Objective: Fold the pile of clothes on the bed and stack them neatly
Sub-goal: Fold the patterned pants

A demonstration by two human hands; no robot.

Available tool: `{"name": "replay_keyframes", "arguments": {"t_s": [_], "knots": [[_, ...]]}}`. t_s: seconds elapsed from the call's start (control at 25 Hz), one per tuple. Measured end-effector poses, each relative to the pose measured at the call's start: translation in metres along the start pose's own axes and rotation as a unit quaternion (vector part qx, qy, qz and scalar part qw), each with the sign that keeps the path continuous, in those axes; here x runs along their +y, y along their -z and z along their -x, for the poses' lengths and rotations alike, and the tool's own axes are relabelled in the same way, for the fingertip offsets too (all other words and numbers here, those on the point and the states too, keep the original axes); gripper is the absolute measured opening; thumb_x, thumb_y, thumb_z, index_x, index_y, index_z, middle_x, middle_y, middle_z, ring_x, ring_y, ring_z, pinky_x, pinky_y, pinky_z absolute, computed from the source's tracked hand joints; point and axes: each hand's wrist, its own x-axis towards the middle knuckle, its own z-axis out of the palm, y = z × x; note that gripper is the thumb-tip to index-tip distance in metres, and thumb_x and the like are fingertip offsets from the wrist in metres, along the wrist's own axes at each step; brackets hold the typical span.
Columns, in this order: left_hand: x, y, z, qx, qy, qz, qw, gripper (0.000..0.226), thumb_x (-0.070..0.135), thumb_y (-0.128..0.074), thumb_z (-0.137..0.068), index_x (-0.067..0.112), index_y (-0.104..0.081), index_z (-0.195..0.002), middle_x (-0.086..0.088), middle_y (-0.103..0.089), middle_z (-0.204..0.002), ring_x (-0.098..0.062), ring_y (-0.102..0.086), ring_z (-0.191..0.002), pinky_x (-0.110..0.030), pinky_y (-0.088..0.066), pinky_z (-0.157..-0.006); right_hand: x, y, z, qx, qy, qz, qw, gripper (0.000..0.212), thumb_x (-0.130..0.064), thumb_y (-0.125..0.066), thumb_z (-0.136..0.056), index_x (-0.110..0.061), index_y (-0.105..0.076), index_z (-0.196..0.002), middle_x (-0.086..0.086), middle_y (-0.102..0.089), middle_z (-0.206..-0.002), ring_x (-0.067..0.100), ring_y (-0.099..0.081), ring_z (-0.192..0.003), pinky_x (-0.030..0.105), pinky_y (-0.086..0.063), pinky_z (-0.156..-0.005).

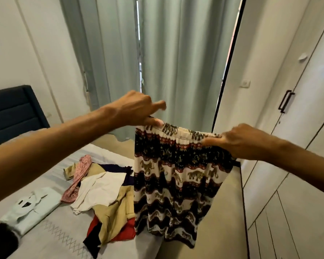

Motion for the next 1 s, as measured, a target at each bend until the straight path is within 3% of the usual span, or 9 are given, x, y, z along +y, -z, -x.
{"name": "replay_keyframes", "arguments": {"t_s": [0.08,0.16,0.28,0.44,0.52,0.64,0.72,0.88,1.0], "knots": [[0.009,-0.004,-0.003,-0.052,-0.017,-0.047,0.997,0.062,0.075,-0.036,-0.097,0.029,-0.063,-0.129,0.008,-0.059,-0.084,-0.012,-0.064,-0.077,-0.027,-0.046,-0.062,-0.001,-0.009,-0.015,0.0,0.024,0.076,0.997,0.081,-0.029,-0.046,-0.108,-0.051,0.012,-0.159,-0.004,-0.054,-0.08,0.01,-0.042,-0.054,0.023,-0.033,-0.051],[0.019,-0.008,-0.003,-0.048,-0.041,-0.07,0.996,0.058,0.069,-0.032,-0.101,0.027,-0.07,-0.109,0.007,-0.057,-0.078,-0.012,-0.063,-0.078,-0.027,-0.049,-0.064,-0.007,-0.011,-0.027,-0.028,-0.014,0.062,0.998,0.076,-0.025,-0.039,-0.109,-0.048,0.013,-0.159,-0.005,-0.054,-0.081,0.008,-0.036,-0.055,0.023,-0.025,-0.05],[0.041,-0.011,-0.001,0.007,-0.051,-0.041,0.998,0.051,0.056,-0.03,-0.105,0.024,-0.068,-0.094,0.007,-0.054,-0.069,-0.011,-0.06,-0.07,-0.03,-0.056,-0.067,-0.012,-0.019,-0.042,-0.025,-0.088,0.059,0.994,0.065,-0.026,-0.032,-0.108,-0.049,-0.001,-0.161,-0.004,-0.057,-0.08,0.009,-0.047,-0.061,0.023,-0.031,-0.051],[0.072,-0.009,-0.001,0.023,0.047,0.174,0.983,0.04,0.05,-0.053,-0.102,0.02,-0.071,-0.082,0.007,-0.06,-0.062,-0.01,-0.058,-0.056,-0.031,-0.054,-0.054,-0.014,-0.021,-0.061,-0.072,-0.195,-0.171,0.963,0.046,-0.036,-0.034,-0.107,-0.04,-0.04,-0.153,0.0,-0.066,-0.117,0.023,-0.062,-0.102,0.036,-0.052,-0.078],[0.078,-0.01,-0.006,0.0,0.097,0.3,0.949,0.035,0.046,-0.062,-0.101,0.015,-0.076,-0.089,0.004,-0.069,-0.071,-0.011,-0.064,-0.062,-0.034,-0.06,-0.063,-0.026,-0.009,-0.077,-0.068,-0.208,-0.381,0.898,0.037,-0.036,-0.032,-0.11,-0.017,-0.059,-0.126,0.006,-0.066,-0.118,0.029,-0.062,-0.106,0.041,-0.054,-0.088],[0.097,-0.018,-0.011,-0.028,0.166,0.434,0.885,0.028,0.036,-0.07,-0.098,0.01,-0.078,-0.104,-0.005,-0.078,-0.091,-0.012,-0.074,-0.075,-0.029,-0.064,-0.073,-0.047,0.001,-0.106,-0.072,-0.285,-0.65,0.701,0.053,-0.054,-0.032,-0.105,-0.014,-0.066,-0.107,0.018,-0.075,-0.108,0.035,-0.073,-0.096,0.046,-0.064,-0.08],[0.112,-0.026,-0.013,-0.002,0.224,0.51,0.83,0.021,0.027,-0.073,-0.097,0.008,-0.078,-0.106,-0.008,-0.079,-0.095,-0.015,-0.078,-0.078,-0.035,-0.065,-0.078,-0.053,0.003,-0.122,-0.075,-0.302,-0.707,0.635,0.06,-0.067,-0.037,-0.098,-0.017,-0.071,-0.104,0.015,-0.079,-0.101,0.033,-0.077,-0.091,0.05,-0.065,-0.075],[0.124,-0.031,-0.006,0.013,0.236,0.594,0.769,0.027,0.019,-0.068,-0.1,0.01,-0.073,-0.125,-0.008,-0.078,-0.111,-0.016,-0.077,-0.096,-0.039,-0.063,-0.091,-0.043,-0.001,-0.125,-0.054,-0.272,-0.699,0.659,0.039,-0.041,-0.044,-0.106,-0.015,-0.073,-0.106,0.011,-0.079,-0.098,0.028,-0.077,-0.095,0.053,-0.062,-0.088],[0.118,-0.023,0.007,-0.019,0.198,0.696,0.69,0.035,0.015,-0.061,-0.104,0.015,-0.064,-0.139,-0.01,-0.075,-0.12,-0.021,-0.078,-0.096,-0.041,-0.065,-0.085,-0.023,-0.011,-0.118,-0.097,-0.216,-0.673,0.7,0.03,-0.028,-0.046,-0.109,-0.009,-0.068,-0.119,0.02,-0.075,-0.114,0.035,-0.076,-0.1,0.054,-0.062,-0.09]]}}
